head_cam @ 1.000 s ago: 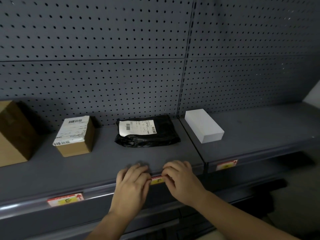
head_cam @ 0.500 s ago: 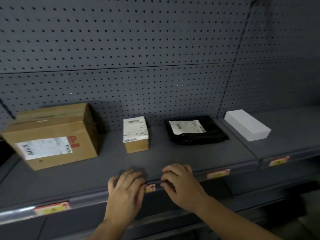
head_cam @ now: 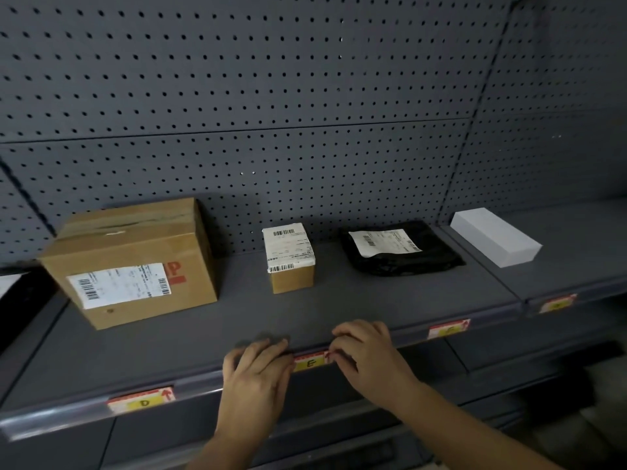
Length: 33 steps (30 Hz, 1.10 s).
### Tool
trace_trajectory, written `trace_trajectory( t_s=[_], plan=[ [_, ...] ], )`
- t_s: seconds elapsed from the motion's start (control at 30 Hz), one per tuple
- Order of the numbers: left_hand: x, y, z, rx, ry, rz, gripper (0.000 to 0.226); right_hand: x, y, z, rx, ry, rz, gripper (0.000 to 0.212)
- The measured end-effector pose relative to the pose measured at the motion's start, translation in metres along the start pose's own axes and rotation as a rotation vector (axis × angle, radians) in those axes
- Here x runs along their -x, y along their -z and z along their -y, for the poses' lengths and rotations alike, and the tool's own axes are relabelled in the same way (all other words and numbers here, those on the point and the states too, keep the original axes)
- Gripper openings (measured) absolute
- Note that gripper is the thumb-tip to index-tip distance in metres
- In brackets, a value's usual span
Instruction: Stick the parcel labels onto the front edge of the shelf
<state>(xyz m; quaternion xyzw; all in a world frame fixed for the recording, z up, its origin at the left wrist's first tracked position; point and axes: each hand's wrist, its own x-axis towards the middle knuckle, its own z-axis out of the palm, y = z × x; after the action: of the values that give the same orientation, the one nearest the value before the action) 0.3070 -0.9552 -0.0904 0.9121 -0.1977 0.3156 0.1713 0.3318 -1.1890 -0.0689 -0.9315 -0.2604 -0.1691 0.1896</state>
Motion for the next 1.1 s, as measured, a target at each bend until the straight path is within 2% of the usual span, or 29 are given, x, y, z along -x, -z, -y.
trace_trajectory(
  t_s=[0.5,0.9,1.1],
  plan=[
    [-0.007,-0.011,-0.008,0.075,0.061,0.127,0.018,-0.006,0.004,-0.005,0.025,0.033,0.086,0.010],
    [-0.004,-0.011,-0.003,0.071,0.063,0.167,0.015,-0.007,0.004,-0.009,-0.045,0.047,0.113,0.023],
    [-0.005,-0.013,-0.009,0.039,0.097,0.175,0.019,-0.007,0.008,-0.011,-0.022,0.050,0.130,0.015]
  ],
)
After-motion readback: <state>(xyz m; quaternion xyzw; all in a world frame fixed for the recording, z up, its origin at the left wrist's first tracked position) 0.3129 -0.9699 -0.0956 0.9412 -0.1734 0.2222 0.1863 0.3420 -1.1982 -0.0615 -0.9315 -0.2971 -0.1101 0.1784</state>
